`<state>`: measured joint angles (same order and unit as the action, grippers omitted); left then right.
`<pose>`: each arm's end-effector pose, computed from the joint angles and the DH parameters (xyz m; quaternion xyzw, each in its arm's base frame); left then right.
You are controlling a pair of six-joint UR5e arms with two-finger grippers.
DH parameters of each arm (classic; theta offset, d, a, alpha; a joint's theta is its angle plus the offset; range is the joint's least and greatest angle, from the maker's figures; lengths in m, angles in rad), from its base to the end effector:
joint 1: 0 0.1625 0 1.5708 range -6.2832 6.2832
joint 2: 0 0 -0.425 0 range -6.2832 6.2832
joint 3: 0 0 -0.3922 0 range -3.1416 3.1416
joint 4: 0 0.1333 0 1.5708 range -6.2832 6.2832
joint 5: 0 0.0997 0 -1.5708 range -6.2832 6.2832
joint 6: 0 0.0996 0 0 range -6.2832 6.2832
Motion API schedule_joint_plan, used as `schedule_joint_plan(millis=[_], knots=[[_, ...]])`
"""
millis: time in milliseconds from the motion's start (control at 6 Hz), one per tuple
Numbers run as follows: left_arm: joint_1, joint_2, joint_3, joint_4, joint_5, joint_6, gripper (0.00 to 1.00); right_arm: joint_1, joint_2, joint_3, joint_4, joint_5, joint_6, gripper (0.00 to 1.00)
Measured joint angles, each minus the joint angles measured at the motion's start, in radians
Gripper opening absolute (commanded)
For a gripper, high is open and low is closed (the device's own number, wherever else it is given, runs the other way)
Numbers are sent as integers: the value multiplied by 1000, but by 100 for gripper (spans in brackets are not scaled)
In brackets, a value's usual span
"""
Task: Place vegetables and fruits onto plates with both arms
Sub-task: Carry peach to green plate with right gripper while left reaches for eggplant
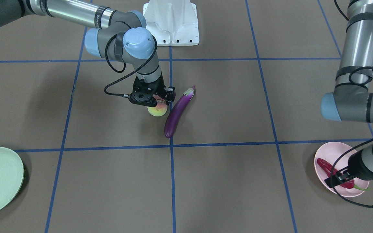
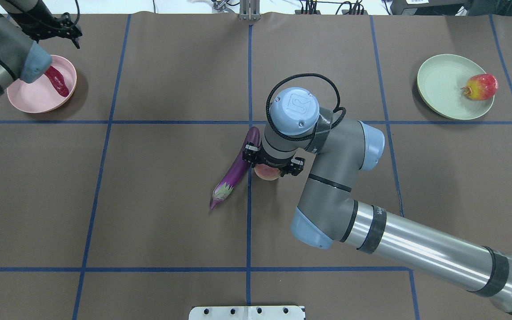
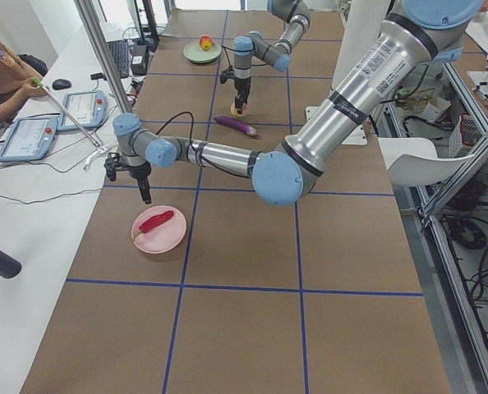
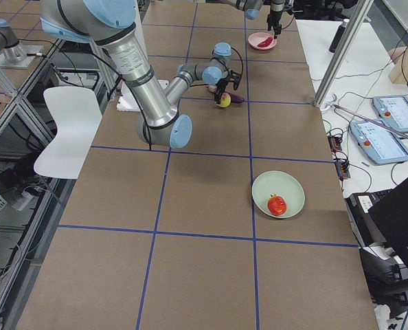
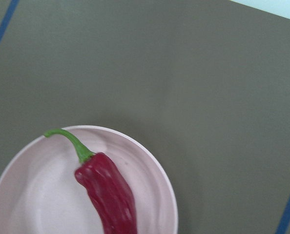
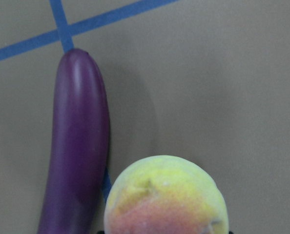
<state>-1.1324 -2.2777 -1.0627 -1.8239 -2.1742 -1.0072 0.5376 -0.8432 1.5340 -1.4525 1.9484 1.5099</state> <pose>0.2641 -0.7443 0.4384 -0.0311 0.3587 -0.1972 0.9119 -0.5696 -0.4520 0.2217 -0.0509 -0.4203 0.1414 0.8949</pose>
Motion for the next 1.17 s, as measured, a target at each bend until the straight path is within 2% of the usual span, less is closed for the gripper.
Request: schedule_joint_plan(millis=[333,500,667,833,1167], knots=[[135,-3,-156,2,1,-210,100,141,-8,7,-4,108,-57,0],[220,-3,-243,3,28,-276,99,245,-26,2,-8,155,-139,0],[320,-4,-322,6,96,-321,95,355,-61,-11,-9,201,-243,0],[407,-13,-382,12,171,-351,95,467,-103,-47,-10,238,-378,0],[512,-55,-419,23,227,-315,94,626,-146,-205,-5,253,-596,0]])
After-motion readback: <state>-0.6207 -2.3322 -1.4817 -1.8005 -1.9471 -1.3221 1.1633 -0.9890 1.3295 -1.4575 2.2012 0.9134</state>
